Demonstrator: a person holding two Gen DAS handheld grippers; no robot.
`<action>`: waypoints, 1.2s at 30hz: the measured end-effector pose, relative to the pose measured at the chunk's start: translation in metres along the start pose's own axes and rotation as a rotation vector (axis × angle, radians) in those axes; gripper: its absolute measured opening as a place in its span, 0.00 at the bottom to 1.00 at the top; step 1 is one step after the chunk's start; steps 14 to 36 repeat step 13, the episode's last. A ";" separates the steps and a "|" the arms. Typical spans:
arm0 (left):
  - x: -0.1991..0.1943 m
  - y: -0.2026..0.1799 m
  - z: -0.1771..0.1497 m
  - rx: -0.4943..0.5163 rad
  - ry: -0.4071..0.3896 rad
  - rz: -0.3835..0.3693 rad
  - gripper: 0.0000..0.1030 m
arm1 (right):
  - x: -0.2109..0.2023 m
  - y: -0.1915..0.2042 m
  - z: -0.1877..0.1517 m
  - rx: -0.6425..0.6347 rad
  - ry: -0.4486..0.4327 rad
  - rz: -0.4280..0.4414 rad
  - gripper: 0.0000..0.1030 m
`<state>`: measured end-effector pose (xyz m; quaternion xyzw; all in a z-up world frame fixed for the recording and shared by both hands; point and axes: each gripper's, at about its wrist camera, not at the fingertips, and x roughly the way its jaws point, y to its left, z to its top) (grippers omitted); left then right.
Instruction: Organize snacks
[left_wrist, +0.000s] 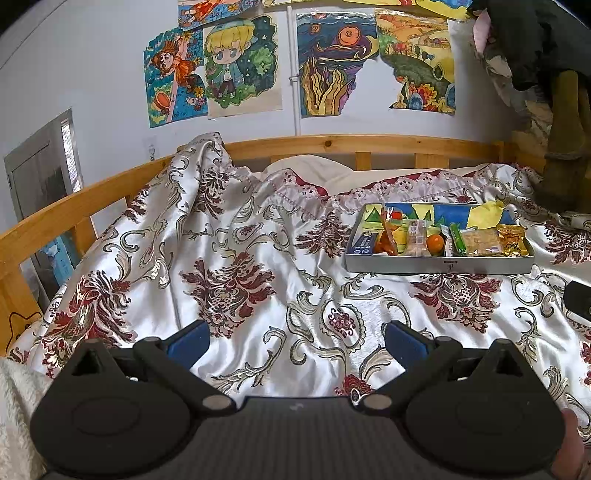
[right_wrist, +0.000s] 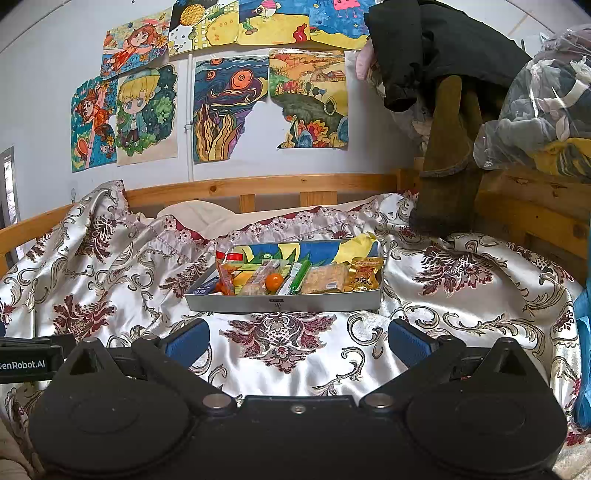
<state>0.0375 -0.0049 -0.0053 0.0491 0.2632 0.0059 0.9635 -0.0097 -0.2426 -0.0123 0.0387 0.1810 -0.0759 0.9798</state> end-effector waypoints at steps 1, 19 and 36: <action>0.000 0.000 0.000 -0.001 0.001 0.000 1.00 | 0.000 0.000 0.000 0.000 0.000 0.000 0.99; 0.000 -0.001 -0.001 0.003 0.002 0.000 1.00 | 0.000 0.000 0.000 -0.001 0.001 0.000 0.99; 0.000 -0.001 -0.001 0.003 0.002 0.000 1.00 | 0.000 0.000 0.000 -0.001 0.001 0.000 0.99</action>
